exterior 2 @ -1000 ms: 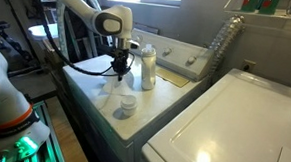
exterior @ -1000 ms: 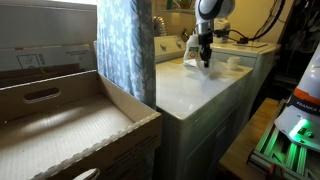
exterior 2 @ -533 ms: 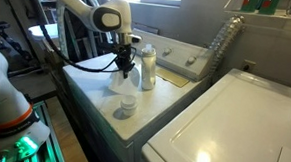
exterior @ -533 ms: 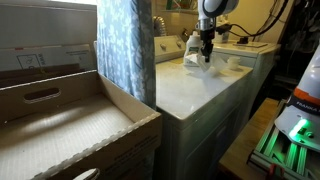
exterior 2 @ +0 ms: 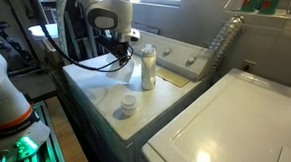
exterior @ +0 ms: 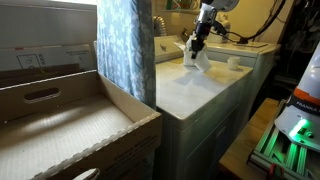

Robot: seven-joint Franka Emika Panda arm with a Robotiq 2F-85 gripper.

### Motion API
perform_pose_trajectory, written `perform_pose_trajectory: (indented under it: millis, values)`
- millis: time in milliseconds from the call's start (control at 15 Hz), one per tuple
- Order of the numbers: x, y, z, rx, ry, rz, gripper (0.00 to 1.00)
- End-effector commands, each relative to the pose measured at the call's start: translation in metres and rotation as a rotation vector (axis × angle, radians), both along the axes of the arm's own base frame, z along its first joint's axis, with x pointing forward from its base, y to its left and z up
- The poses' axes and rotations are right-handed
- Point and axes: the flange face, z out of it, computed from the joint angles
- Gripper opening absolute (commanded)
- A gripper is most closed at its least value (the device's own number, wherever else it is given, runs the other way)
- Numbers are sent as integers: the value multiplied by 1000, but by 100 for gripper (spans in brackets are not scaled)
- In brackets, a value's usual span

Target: Use the paper towel to wipe the top of the left washing machine

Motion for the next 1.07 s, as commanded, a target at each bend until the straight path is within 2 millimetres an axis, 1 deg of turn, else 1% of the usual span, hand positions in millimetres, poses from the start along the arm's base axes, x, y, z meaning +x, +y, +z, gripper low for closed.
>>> perform_pose_trajectory:
  millis: [0,133,200,333,400,600,733,1000]
  values:
    - [-3,6,-3,190,-33,24,0]
    - [-4,8,-7,267,-24,41,0]
    - [-6,8,-14,268,16,53,0]
    - [-9,4,-34,155,116,44,0]
    - [-10,1,-45,98,137,29,0]
    - [-13,-5,-71,4,221,23,0]
    - [-14,-11,-80,-32,254,22,0]
    - [-18,-29,-91,-180,305,-22,0]
